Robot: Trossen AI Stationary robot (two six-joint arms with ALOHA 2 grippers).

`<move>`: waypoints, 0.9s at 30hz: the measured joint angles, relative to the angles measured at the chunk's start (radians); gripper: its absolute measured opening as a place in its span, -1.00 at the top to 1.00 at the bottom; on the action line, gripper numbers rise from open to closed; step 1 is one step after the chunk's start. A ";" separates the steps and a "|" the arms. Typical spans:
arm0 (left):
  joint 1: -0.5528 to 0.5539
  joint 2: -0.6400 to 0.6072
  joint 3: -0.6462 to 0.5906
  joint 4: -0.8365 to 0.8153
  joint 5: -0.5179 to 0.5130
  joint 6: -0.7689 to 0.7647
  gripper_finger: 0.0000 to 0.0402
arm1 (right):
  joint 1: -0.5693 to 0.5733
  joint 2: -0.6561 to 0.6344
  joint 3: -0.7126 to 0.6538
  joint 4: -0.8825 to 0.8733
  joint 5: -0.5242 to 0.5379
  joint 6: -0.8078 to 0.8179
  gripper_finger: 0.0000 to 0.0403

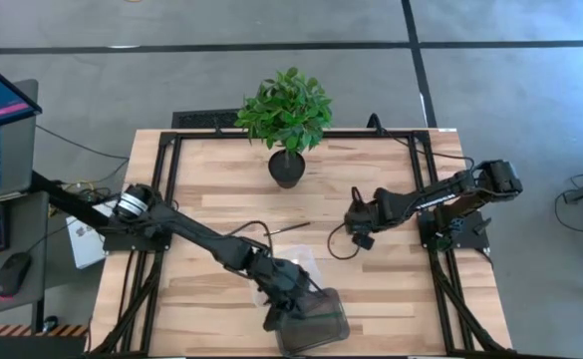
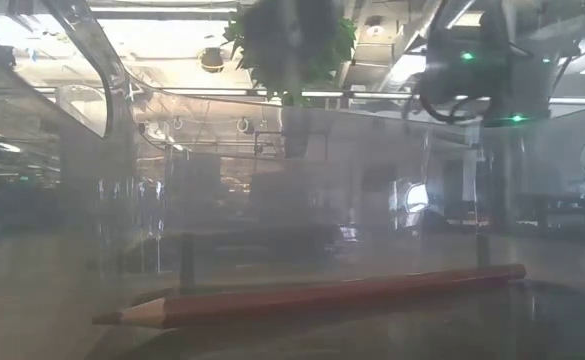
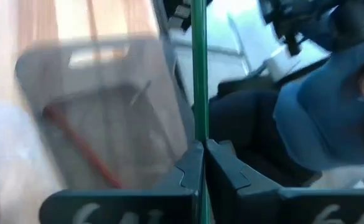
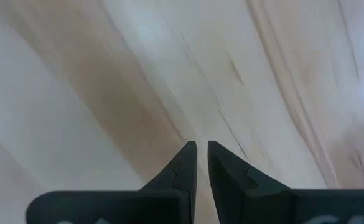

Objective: Sort pens & pencils
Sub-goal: Put the green pencil into the black bin

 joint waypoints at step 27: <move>0.020 0.150 0.001 -0.127 0.086 -0.062 1.00 | 0.089 0.000 0.005 -0.136 0.026 0.167 0.70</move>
